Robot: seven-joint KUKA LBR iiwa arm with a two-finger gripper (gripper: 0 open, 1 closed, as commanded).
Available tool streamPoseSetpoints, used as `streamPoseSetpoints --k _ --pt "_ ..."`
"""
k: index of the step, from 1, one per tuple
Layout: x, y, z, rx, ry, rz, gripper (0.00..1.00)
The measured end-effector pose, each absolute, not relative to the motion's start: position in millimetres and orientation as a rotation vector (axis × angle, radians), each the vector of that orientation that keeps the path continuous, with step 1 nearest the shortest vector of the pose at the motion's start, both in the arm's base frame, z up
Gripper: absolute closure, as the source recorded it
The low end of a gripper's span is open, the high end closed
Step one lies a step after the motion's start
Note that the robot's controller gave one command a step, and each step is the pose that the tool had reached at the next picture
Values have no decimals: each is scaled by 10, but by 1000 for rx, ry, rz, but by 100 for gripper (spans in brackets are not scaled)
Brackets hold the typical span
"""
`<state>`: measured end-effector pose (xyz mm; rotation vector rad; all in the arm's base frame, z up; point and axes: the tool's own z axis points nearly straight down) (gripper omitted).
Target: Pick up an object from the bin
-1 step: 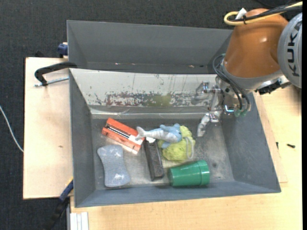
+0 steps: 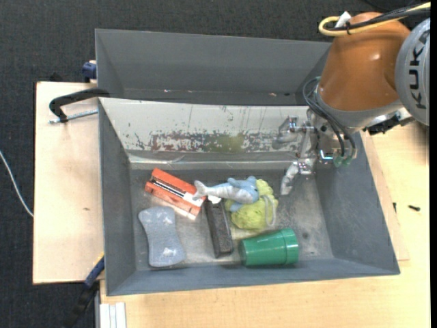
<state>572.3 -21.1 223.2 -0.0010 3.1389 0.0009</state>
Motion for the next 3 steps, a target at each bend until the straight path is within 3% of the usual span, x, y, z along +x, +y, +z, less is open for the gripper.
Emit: streamPoseSetpoints --k 1,2,3 --pt "5352 -200 1705 -92 3134 0 0" --pt "5562 214 1121 -116 3129 -1 0" --pt "5453 333 755 -469 3091 4 100"
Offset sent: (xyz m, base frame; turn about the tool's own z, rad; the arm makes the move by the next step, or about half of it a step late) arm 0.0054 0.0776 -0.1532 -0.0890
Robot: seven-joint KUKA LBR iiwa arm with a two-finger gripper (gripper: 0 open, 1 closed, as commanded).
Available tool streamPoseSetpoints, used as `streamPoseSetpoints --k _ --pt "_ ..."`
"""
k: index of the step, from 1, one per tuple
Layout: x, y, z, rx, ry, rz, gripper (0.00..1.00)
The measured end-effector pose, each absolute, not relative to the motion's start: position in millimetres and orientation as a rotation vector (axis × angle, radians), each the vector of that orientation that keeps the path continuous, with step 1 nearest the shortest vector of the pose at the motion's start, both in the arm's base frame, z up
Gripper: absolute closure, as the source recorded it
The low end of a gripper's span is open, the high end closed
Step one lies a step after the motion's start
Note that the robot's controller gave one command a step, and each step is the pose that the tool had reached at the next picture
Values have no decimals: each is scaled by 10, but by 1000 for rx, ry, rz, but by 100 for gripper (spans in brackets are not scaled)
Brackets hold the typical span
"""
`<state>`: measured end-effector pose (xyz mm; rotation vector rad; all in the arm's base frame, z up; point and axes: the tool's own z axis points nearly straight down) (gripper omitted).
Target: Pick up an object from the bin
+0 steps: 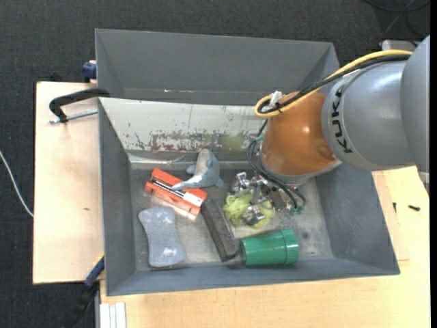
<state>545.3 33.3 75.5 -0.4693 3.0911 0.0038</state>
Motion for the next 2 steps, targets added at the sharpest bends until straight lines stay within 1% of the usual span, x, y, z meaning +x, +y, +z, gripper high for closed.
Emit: streamPoseSetpoints --k 1,2 --pt "5453 333 754 -469 3091 4 100" --pt "5421 331 2301 -482 3095 0 100"
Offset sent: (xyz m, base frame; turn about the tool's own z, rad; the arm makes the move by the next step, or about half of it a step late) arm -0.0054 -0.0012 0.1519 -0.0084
